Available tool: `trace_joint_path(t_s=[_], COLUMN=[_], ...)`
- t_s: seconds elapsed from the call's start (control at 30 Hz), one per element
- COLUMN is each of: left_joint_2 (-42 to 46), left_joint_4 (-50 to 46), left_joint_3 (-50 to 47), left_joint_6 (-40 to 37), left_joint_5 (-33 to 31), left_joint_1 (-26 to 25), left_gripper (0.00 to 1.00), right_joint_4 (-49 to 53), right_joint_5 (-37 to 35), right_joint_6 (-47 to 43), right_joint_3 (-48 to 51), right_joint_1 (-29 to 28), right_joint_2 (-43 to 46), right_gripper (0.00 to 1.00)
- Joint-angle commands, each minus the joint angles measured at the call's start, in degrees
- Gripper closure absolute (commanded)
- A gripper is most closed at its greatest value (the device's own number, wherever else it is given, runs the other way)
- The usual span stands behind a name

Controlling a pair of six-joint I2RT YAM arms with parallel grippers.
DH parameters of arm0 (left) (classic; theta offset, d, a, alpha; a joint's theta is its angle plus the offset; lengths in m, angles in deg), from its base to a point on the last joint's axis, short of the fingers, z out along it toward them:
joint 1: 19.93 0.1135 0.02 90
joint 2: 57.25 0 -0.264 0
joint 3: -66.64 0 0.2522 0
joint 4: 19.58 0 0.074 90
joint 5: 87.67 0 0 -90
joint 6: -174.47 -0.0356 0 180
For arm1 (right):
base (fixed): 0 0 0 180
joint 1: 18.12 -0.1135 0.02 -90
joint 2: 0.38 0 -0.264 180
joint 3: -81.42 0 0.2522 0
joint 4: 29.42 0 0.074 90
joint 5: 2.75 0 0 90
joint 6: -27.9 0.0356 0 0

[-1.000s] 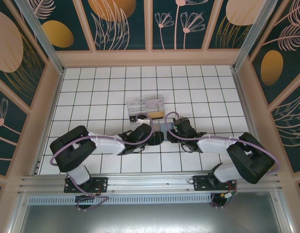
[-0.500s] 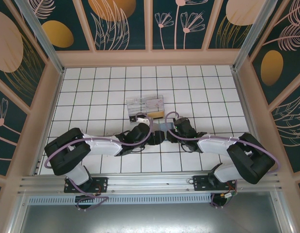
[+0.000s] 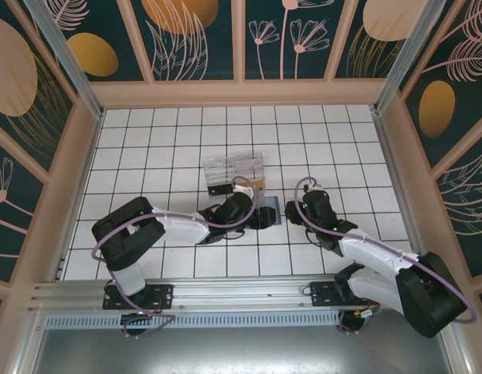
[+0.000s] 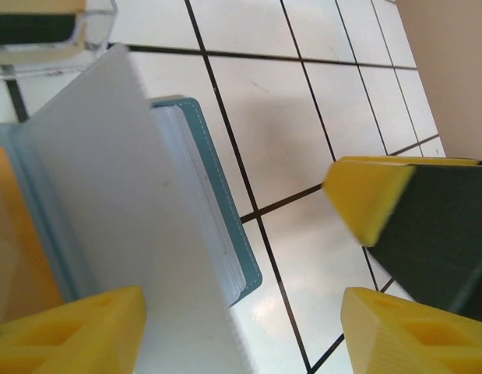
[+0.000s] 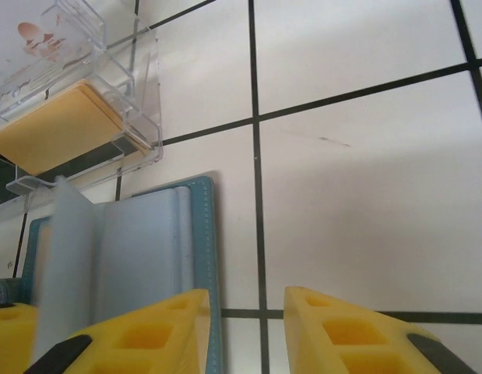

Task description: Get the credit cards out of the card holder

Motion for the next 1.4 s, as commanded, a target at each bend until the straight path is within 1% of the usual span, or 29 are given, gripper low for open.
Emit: trace_joint_path(t_s=[0.0,0.1,0.27,0.3,0.37,0.43,0.53,0.57,0.7,0.87,1.1,1.37], left_joint_2=[-1.1,0.6,6.1,7.2,9.5,11.5,13.6,14.2,15.7,13.6,9.8,6.1], left_joint_4=[1.2,0.0,-3.0,-3.5,-4.5,-4.9,-7.3,-7.7,-6.0,-2.9,-0.6,0.9], left_joint_3=[1.9,1.1,-2.6,-3.6,-5.6,-8.0,-10.4,-11.3,-14.3,-12.9,-11.1,-6.0], left_joint_6=[0.2,-0.3,-0.2,-0.2,0.2,0.7,1.5,1.7,2.0,0.9,0.7,-0.1], left_joint_5=[1.7,-0.3,-5.7,-7.0,-9.2,-10.9,-13.8,-14.2,-13.8,-10.3,-7.3,-3.6], left_joint_1=[-0.3,-0.3,-0.1,-0.1,0.1,0.4,1.0,1.4,2.3,2.3,2.3,2.3], left_gripper=[0.34,0.35,0.37,0.37,0.38,0.39,0.46,0.47,0.47,0.47,0.47,0.48], right_joint_4=[1.9,1.2,-0.1,-0.4,-0.8,-1.9,-3.4,-3.9,-3.5,-2.4,-0.7,0.4], right_joint_5=[0.2,1.3,2.9,4.6,5.9,7.9,9.8,10.7,10.7,9.5,7.1,5.6], right_joint_6=[1.7,1.5,0.5,0.3,0.1,-0.3,-0.2,-0.3,-0.4,-0.6,-0.3,0.1], right_joint_3=[1.0,1.0,-0.7,-1.2,-2.4,-3.6,-5.9,-6.8,-11.2,-12.6,-10.8,-7.6], right_joint_1=[0.4,0.4,0.4,0.3,0.3,-0.2,-2.1,-2.9,-6.3,-6.8,-6.7,-5.8], right_joint_2=[1.6,1.1,-0.3,-0.8,-1.8,-2.9,-4.9,-5.7,-9.9,-12.3,-9.5,-5.7], right_gripper=[0.67,0.67,0.67,0.67,0.67,0.67,0.67,0.67,0.67,0.67,0.67,0.67])
